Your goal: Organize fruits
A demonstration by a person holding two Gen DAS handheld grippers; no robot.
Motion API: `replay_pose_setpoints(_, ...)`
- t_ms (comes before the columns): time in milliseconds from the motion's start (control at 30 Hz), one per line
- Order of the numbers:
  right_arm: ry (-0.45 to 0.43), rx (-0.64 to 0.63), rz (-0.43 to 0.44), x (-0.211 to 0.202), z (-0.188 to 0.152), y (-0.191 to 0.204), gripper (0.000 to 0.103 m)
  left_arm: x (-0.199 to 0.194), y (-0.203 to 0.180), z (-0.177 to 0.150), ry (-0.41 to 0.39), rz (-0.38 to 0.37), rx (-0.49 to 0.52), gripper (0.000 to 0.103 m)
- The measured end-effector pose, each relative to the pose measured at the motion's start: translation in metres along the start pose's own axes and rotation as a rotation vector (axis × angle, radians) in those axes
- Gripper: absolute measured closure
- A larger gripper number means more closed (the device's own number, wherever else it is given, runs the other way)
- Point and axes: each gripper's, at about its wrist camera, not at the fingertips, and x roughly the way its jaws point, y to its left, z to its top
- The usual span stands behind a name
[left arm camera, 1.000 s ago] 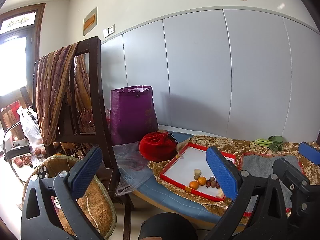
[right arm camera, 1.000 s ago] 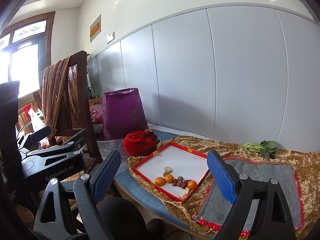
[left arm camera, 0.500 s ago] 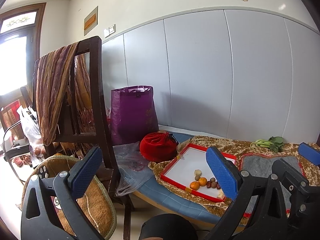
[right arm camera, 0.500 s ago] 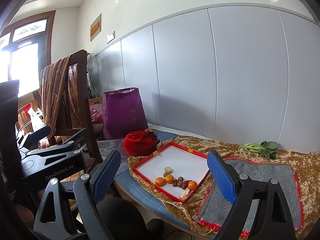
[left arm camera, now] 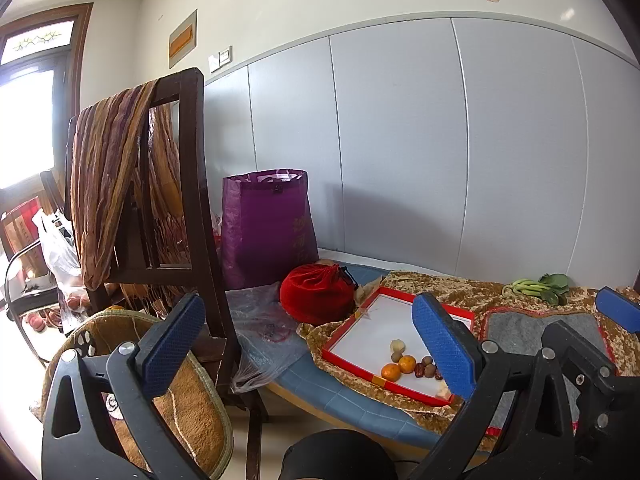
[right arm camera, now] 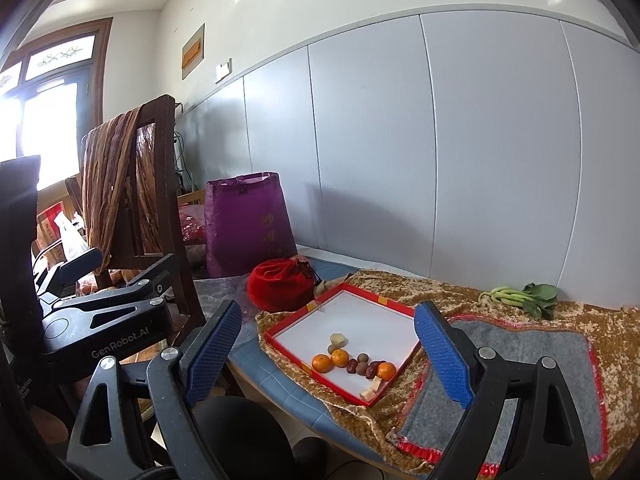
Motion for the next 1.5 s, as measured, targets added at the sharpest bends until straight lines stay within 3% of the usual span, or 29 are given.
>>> replay_pose_setpoints(1500,0.022,0.028,0.016,0.041,0.007,-0.007,0.014,0.039,-0.009,0.007,0.039,-0.016,-0.011,0.000)
